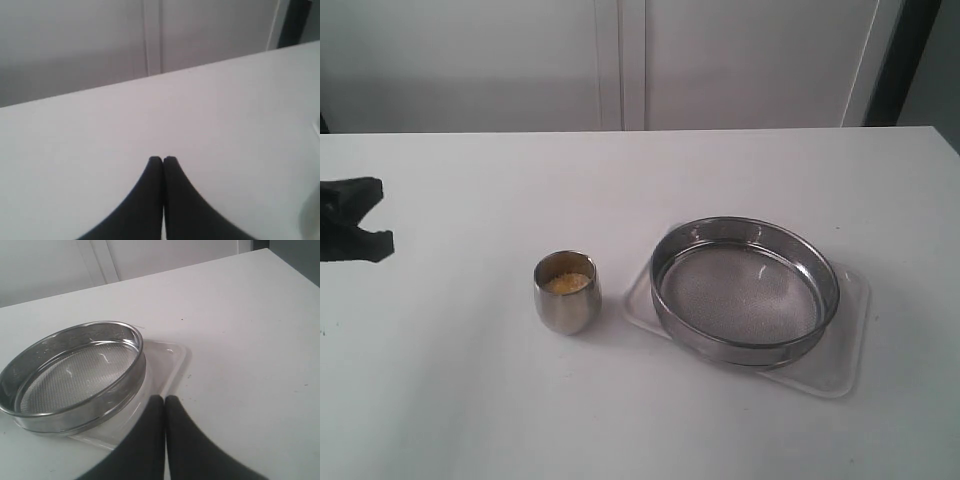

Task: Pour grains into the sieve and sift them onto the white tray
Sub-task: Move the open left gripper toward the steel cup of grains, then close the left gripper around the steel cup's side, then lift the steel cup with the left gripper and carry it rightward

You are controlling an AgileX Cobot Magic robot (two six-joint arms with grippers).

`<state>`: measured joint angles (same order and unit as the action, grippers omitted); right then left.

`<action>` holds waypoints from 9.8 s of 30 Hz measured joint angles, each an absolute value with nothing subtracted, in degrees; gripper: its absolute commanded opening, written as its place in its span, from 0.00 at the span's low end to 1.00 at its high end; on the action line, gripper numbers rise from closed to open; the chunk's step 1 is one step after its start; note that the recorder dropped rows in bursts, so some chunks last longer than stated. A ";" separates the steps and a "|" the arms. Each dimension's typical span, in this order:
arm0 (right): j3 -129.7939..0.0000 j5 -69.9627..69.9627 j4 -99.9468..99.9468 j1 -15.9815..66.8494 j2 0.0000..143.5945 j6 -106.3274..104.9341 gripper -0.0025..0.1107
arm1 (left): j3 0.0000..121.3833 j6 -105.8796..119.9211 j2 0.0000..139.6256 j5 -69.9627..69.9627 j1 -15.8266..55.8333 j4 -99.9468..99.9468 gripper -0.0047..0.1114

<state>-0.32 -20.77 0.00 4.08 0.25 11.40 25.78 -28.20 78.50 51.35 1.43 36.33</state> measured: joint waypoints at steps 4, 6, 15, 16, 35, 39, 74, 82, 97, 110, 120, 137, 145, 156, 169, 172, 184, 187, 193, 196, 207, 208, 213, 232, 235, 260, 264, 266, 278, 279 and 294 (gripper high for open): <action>-0.32 -20.77 0.00 4.08 0.25 11.40 0.02 | 25.87 -29.48 86.16 56.04 1.43 44.34 0.04; -0.32 -20.77 0.00 4.08 0.25 11.40 0.02 | 25.87 -27.82 90.56 59.05 1.43 47.09 0.04; -0.32 -20.77 0.00 4.08 0.25 11.40 0.02 | 26.00 -15.63 104.57 68.95 1.43 54.76 0.12; -0.32 -20.77 0.00 4.08 0.25 11.40 0.02 | 26.00 -15.06 104.67 69.14 1.43 55.42 0.18; -0.32 -20.77 0.00 4.08 0.25 11.40 0.02 | 26.13 -16.00 104.81 69.57 1.97 58.34 0.95; -0.32 -20.77 0.00 4.08 0.25 11.40 0.02 | 28.00 -16.11 104.86 69.57 4.35 58.34 0.95; -0.32 -20.77 0.00 4.08 0.25 12.44 0.02 | 46.58 -22.03 119.14 69.77 16.40 56.01 0.95; -0.32 -20.77 0.00 4.08 0.25 12.44 0.02 | 50.13 -23.49 122.25 69.88 16.50 56.46 0.95; -0.32 -20.77 0.00 4.08 0.25 12.44 0.02 | 51.92 -23.50 122.63 69.78 16.50 53.88 0.95; -0.32 -20.77 0.00 4.08 0.25 12.44 0.02 | 52.01 -23.29 123.77 69.91 16.50 53.42 0.94; -0.32 -20.77 0.00 4.08 0.25 12.44 0.02 | 52.01 -23.29 124.34 69.79 16.50 52.70 0.94; -0.32 -20.77 0.00 4.08 0.25 12.44 0.02 | 55.15 -23.40 124.56 69.79 16.50 51.94 0.94; -0.32 -20.77 0.00 4.08 0.25 12.44 0.02 | 55.27 -23.40 124.80 69.79 16.50 52.04 0.94; -0.32 -20.77 0.00 4.08 0.25 12.44 0.02 | 55.27 -23.40 126.68 69.79 16.50 52.55 0.94; -0.32 -20.77 0.00 4.08 0.25 12.44 0.02 | 55.27 -20.76 127.38 69.79 16.50 53.49 0.94; -0.32 -20.77 0.00 4.08 0.25 12.44 0.02 | 55.27 -20.76 127.38 69.79 16.50 52.53 0.94; -0.32 -20.77 0.00 4.08 0.25 12.44 0.02 | 55.27 -23.15 127.38 69.79 16.50 52.19 0.94; -0.32 -20.77 0.00 4.08 0.25 12.44 0.02 | 55.27 -23.39 127.38 69.79 16.50 51.90 0.94; -0.32 -20.77 0.00 4.08 0.25 12.44 0.02 | 55.27 -24.17 127.38 69.79 16.50 51.76 0.93; -0.32 -20.77 0.00 4.08 0.25 12.44 0.02 | 55.74 -24.43 127.38 69.79 16.50 51.76 0.81; -0.32 -20.77 0.00 4.08 0.25 12.51 0.02 | 55.98 -25.01 127.38 69.79 16.50 51.56 0.04; -0.32 -20.77 0.00 4.08 0.25 12.51 0.02 | 55.98 -25.01 127.38 69.79 16.50 51.56 0.04; -0.32 -20.77 0.00 4.08 0.25 12.51 0.02 | 55.98 -26.91 127.38 69.79 16.50 51.56 0.04; -0.32 -20.77 0.00 4.08 0.25 12.51 0.02 | 55.98 -33.60 121.13 68.34 16.50 55.63 0.04; -0.32 -20.77 0.00 4.08 0.25 12.51 0.02 | 55.98 -35.50 118.73 68.34 16.50 56.73 0.04; -0.32 -20.77 0.00 4.08 0.25 13.39 0.02 | 55.88 -60.17 95.20 47.10 18.30 76.61 0.04; -0.32 -20.77 0.00 4.08 0.25 13.39 0.02 | 55.88 -61.38 92.69 40.26 22.74 77.99 0.04; -0.32 -20.77 0.00 4.08 0.25 13.41 0.02 | 55.88 -62.04 92.11 37.64 25.13 77.99 0.04; -0.32 -20.77 0.00 4.08 0.25 13.41 0.02 | 55.88 -62.47 91.71 27.81 32.56 78.09 0.04; -0.32 -20.77 0.00 4.08 0.25 13.41 0.02 | 55.88 -62.47 91.71 27.27 32.65 78.33 0.04; -0.32 -20.77 0.00 4.08 0.25 13.41 0.02 | 64.16 -64.02 92.16 16.28 35.77 84.48 0.04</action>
<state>-0.32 -20.77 0.00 4.08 0.25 13.41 64.16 -64.02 92.16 16.28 35.77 84.48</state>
